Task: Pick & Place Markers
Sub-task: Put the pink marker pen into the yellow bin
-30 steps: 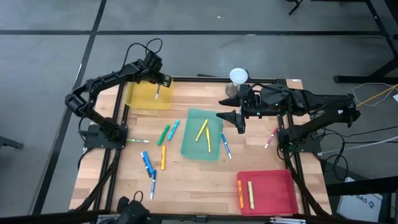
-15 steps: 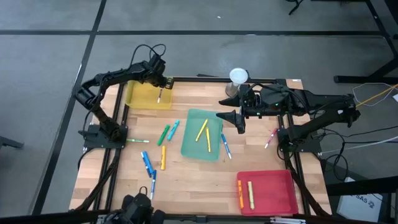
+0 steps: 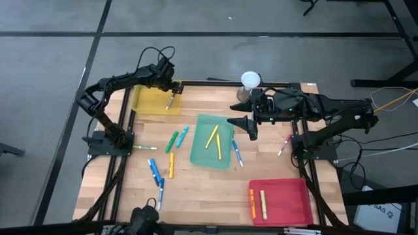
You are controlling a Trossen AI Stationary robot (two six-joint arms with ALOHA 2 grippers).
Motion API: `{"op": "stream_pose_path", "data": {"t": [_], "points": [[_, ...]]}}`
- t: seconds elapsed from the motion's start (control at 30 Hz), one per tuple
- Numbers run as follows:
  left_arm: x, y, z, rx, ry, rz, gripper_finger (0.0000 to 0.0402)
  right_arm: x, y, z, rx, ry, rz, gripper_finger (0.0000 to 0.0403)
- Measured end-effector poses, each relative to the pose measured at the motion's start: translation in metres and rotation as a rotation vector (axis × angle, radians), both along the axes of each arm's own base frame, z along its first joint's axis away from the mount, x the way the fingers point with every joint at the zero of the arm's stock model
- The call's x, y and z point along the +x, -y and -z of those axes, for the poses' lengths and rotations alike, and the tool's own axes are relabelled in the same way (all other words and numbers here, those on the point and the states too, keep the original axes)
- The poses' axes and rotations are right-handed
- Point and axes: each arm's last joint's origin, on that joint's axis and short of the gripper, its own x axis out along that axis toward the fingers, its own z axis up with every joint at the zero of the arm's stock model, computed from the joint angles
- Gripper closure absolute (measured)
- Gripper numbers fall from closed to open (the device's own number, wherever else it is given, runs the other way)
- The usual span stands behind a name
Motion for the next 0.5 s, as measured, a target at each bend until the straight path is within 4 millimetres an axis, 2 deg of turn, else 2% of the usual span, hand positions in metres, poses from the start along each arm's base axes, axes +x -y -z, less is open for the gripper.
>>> {"op": "stream_pose_path", "data": {"t": [0.1, 0.27, 0.5], "points": [[0.001, 0.008, -0.014, 0.013, 0.056, 0.033, 0.0181, 0.0, 0.0, 0.002, -0.004, -0.017, -0.001, 0.0124], [0.002, 0.028, -0.05, 0.128, 0.147, 0.081, 0.0181, -0.002, 0.0, 0.008, -0.011, -0.084, -0.001, 0.0124], [0.003, 0.07, -0.099, 0.293, 0.287, 0.204, 0.0188, -0.007, 0.001, 0.018, -0.038, -0.203, -0.008, 0.0124]]}}
